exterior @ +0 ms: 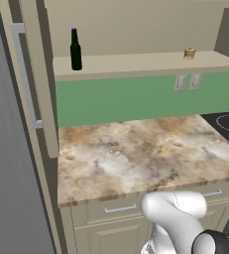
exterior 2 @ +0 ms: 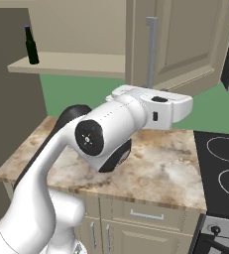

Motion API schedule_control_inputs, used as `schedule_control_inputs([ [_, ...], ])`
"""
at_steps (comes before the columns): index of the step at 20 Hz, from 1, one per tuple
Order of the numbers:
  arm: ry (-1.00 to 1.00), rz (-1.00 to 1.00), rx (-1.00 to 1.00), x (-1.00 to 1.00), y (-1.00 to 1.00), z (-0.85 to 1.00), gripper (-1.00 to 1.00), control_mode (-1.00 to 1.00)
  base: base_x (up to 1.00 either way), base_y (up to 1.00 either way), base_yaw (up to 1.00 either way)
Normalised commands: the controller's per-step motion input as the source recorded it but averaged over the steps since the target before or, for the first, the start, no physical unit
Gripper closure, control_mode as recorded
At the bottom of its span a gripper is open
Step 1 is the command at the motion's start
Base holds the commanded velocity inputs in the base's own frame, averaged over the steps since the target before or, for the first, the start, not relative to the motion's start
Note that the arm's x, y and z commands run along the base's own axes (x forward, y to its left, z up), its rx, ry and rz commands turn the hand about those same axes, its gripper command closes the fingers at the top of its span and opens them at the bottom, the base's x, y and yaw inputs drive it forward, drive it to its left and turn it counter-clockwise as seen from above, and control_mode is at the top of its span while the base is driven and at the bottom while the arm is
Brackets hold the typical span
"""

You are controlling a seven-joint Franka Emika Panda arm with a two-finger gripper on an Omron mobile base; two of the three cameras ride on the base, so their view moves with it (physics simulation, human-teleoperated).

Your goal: Get the candle and the beer from the cabinet and move them to the dining counter.

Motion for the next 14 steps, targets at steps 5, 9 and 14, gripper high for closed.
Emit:
schedule_control_inputs([
  [5,0.0,-0.02,0.01,-0.14,-0.46,0.0,1.0,-1.0,0.0,0.0,0.0],
  [9,0.0,-0.02,0.0,-0.05,-0.32,0.01,1.0,-1.0,0.0,0.0,0.0],
  [14,0.0,-0.03,0.0,0.0,-0.21,0.04,1.0,-1.0,0.0,0.0,0.0],
])
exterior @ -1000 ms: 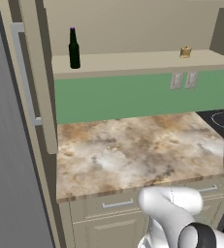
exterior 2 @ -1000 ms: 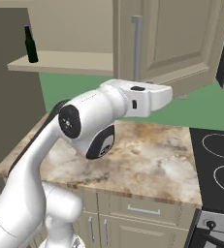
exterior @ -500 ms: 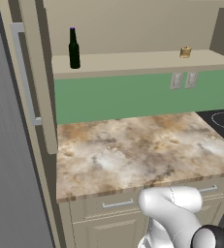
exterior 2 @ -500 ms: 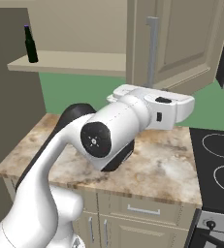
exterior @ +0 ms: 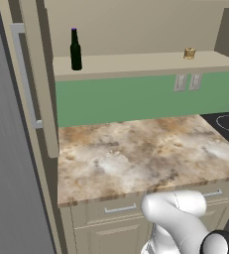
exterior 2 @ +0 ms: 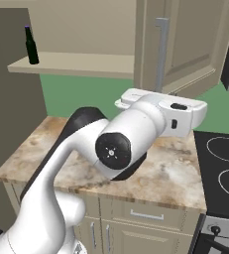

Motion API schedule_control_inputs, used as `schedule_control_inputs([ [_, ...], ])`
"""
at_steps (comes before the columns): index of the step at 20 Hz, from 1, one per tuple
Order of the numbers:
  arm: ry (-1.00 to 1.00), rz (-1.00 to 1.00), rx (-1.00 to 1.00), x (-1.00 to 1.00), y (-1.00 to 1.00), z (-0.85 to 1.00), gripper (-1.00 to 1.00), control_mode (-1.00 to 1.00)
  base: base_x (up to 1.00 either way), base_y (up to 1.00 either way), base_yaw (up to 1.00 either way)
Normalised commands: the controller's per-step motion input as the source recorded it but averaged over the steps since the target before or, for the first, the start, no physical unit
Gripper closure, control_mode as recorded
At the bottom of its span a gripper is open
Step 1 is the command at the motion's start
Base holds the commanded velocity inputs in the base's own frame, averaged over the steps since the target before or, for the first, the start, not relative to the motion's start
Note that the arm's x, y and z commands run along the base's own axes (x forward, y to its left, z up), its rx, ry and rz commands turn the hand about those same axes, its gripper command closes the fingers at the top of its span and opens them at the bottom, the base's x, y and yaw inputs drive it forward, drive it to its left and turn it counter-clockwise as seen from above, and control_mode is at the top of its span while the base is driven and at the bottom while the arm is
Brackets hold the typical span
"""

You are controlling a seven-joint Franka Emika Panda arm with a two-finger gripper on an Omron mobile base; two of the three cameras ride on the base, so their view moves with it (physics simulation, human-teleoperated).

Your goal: Get the candle and the beer from the cabinet and move them to the dining counter.

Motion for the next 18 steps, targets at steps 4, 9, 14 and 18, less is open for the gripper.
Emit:
schedule_control_inputs([
  [4,0.0,0.0,0.0,0.0,-0.02,0.0,1.0,-1.0,0.0,0.0,0.0],
  [9,0.0,-0.01,0.0,-0.17,0.0,0.02,-1.0,-1.0,0.0,0.0,0.0],
  [14,0.0,-0.06,0.0,-0.52,-0.02,0.0,-1.0,-1.0,0.0,0.0,0.0],
  [18,0.0,-0.1,0.0,-0.81,-0.01,0.01,-1.0,-1.0,0.0,0.0,0.0],
])
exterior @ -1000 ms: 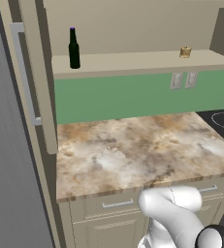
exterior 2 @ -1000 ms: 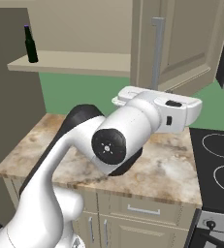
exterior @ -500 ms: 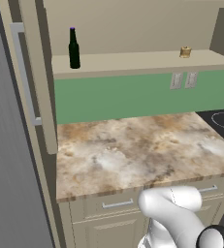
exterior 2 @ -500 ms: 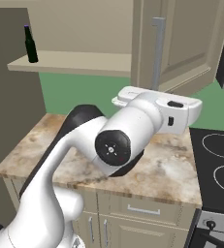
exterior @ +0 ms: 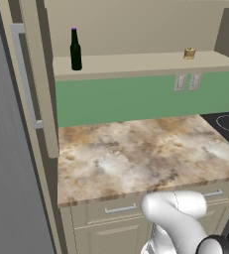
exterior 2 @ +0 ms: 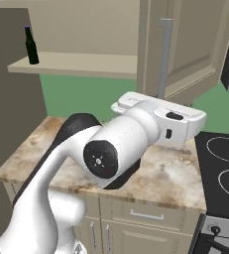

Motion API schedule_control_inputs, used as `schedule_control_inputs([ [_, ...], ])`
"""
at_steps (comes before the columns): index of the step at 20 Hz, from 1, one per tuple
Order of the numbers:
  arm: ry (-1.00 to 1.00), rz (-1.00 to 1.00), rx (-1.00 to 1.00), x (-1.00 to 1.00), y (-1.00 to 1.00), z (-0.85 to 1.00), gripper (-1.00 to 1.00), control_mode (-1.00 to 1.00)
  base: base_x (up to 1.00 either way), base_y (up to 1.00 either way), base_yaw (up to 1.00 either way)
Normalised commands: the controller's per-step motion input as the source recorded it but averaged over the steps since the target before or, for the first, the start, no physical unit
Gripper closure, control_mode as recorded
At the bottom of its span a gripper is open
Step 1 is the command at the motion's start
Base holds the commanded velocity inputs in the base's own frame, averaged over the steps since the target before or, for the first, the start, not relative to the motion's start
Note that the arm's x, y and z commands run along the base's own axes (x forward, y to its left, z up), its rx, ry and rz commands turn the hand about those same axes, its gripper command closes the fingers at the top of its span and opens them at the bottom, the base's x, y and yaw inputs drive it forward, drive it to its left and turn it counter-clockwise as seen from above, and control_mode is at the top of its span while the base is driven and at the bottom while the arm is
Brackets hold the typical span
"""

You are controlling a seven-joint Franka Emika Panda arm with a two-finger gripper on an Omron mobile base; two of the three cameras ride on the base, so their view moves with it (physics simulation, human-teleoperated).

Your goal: Get the candle and the beer from the cabinet and move them to the dining counter.

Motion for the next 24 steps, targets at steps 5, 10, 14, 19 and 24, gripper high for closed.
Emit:
schedule_control_inputs([
  [5,0.0,-0.1,0.0,-0.87,0.0,0.01,-1.0,-1.0,0.0,0.0,0.0],
  [10,-0.05,-0.03,0.0,-0.62,0.39,0.0,-1.0,-1.0,0.0,0.0,0.0],
  [14,-0.08,-0.07,0.0,-0.1,0.81,0.0,-1.0,-1.0,0.0,0.0,0.0],
  [19,-0.07,-0.16,-0.01,0.01,0.99,0.0,-1.0,-1.0,0.0,0.0,0.0],
  [24,-0.05,-0.21,0.0,0.22,0.81,0.0,-1.0,-1.0,0.0,0.0,0.0],
])
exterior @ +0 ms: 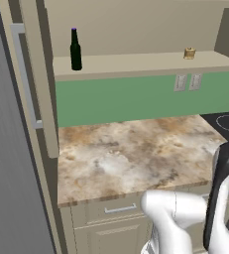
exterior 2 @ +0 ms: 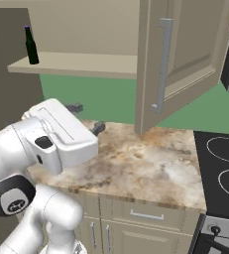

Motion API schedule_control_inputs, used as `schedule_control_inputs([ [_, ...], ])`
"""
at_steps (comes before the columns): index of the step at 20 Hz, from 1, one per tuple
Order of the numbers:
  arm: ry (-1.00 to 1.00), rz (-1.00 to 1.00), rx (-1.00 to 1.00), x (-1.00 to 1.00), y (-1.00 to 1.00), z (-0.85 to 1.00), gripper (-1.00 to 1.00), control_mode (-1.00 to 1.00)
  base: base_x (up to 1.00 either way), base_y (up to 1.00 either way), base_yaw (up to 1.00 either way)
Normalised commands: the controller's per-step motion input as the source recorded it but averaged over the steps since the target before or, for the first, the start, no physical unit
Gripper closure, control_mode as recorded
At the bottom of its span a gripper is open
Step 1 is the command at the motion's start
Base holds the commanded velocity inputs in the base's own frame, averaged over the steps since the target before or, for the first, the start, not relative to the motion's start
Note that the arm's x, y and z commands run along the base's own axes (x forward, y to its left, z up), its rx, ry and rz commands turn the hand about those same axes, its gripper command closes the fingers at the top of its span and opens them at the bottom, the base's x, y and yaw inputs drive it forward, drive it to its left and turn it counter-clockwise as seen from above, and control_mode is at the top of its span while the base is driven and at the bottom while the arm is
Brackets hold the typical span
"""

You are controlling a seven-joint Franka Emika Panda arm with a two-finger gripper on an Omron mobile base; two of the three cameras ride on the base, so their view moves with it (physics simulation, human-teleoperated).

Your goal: Get the candle and the beer from the cabinet and move them to the dining counter.

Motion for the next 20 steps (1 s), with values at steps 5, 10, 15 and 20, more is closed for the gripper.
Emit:
schedule_control_inputs([
  [5,0.0,-0.23,0.04,0.38,0.15,0.01,-1.0,-1.0,0.0,0.0,0.0],
  [10,-0.02,-0.23,0.03,0.49,0.18,0.01,-1.0,-1.0,0.0,0.0,0.0],
  [15,-0.01,-0.19,0.03,0.63,0.17,0.03,-1.0,-1.0,0.0,0.0,0.0],
  [20,0.0,-0.04,0.05,0.61,-0.08,0.0,-1.0,-1.0,0.0,0.0,0.0],
])
